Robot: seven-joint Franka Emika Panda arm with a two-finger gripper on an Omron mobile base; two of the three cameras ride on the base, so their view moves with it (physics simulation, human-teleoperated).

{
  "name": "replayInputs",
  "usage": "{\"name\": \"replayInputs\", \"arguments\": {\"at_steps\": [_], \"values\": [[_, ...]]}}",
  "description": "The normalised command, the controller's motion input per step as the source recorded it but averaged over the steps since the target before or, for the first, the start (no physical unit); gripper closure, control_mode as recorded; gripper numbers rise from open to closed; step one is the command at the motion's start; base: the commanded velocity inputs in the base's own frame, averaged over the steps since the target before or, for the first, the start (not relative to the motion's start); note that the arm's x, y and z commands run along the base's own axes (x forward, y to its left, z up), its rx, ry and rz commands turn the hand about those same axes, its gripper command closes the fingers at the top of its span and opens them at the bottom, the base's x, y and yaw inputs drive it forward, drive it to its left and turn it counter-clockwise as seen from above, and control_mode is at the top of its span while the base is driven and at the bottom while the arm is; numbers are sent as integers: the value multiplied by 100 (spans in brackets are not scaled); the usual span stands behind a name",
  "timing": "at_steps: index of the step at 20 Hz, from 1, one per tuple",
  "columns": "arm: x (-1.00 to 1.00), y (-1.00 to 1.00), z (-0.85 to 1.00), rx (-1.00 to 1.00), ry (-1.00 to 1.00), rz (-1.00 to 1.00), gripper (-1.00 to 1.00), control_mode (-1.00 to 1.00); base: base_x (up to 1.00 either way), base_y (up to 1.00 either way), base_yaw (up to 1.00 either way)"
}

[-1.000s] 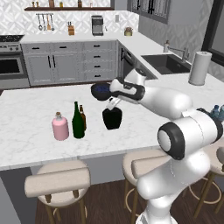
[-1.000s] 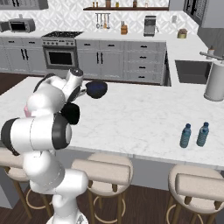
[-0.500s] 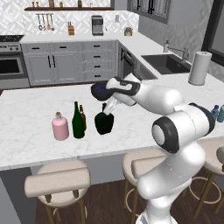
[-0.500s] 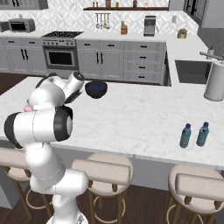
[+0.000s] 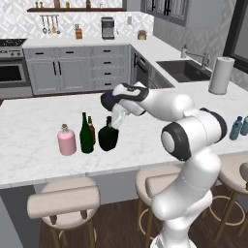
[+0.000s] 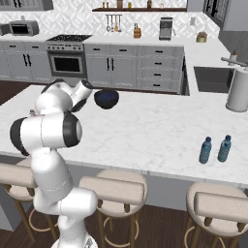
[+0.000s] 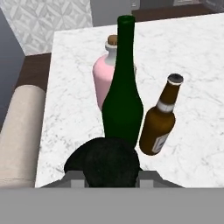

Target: Move the plastic bottles in the middle to the plastics group, and the glass bottles in the middle to the glass group.

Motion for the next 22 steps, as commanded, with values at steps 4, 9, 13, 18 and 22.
{"name": "replayInputs", "arguments": {"at_steps": [4,9,13,18,22], "values": [[2,5,0,0,-1,14,100,-100,0,0,0],[21,13,-3,0,-3,14,100,-100,0,0,0],[5,11,0,0,-1,9,100,-100,0,0,0],[0,4,-27,0,2,3,100,-100,0,0,0],[0,0,-47,-2,6,1,100,-100,0,0,0]]}}
